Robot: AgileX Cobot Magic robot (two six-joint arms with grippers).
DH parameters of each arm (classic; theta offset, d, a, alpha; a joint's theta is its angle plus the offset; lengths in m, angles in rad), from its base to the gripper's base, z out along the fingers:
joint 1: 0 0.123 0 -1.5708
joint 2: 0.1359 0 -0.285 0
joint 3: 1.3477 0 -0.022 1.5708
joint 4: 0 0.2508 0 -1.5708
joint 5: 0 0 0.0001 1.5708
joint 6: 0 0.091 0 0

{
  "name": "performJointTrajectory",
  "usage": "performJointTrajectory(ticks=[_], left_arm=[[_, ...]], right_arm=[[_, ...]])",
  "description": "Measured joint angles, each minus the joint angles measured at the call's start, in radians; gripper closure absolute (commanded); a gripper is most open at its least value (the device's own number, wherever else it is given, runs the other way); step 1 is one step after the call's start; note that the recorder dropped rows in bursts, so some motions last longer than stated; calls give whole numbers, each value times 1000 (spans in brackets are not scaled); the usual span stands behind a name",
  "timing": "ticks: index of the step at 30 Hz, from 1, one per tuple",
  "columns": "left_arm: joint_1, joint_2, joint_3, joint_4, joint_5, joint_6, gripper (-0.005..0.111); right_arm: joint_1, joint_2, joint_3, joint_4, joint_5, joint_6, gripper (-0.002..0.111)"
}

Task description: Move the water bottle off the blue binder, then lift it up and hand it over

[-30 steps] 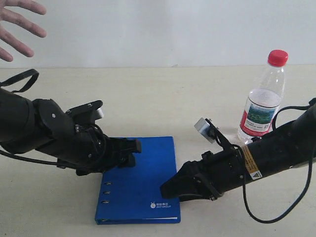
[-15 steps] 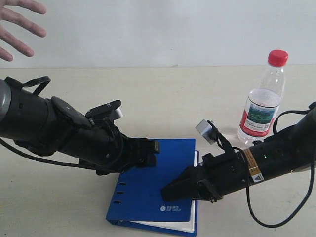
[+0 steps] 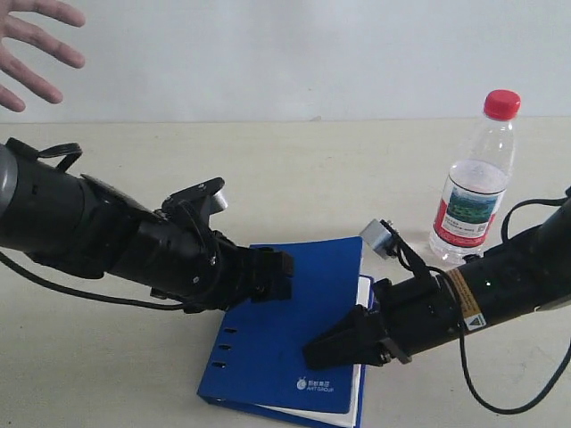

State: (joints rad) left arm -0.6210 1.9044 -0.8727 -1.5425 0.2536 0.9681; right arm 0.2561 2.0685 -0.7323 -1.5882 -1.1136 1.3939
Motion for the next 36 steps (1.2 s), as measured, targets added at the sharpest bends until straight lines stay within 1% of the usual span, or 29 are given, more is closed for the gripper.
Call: performJointTrajectory(ticks=[3,6,8,11,14,17,19,21,23,25,26,36], left_arm=[[15,0,7,-21,24,31,43],[51,0,16,-43,94,78,43],[80,5,26,-101,156,156,43],[112,38,29,-172,284,306,43],[125,64,25,-197,382,388,43],[129,79,23,-209,430,458,44],[134,82,23,-219,444,492,49],[134,82,23,-225,446,518,58],[134,82,23,-227,448,540,76],[134,82,23,-229,449,554,97],[134,82,23,-229,449,556,102],[138,82,25,-229,452,613,102]], right_arm=[[0,0,0,-7,-6,-14,108],[0,0,0,-9,-19,-24,108],[0,0,0,-17,-30,-26,108],[0,0,2,-50,-56,-24,108],[0,0,5,-86,-68,1,108],[0,0,9,-109,-72,5,108],[0,-3,9,-111,-73,5,108],[0,-7,10,-113,-73,5,108],[0,-7,10,-116,-71,8,108],[0,-7,10,-117,-71,8,108],[0,-7,10,-117,-71,10,108],[0,-10,10,-123,-68,45,108]])
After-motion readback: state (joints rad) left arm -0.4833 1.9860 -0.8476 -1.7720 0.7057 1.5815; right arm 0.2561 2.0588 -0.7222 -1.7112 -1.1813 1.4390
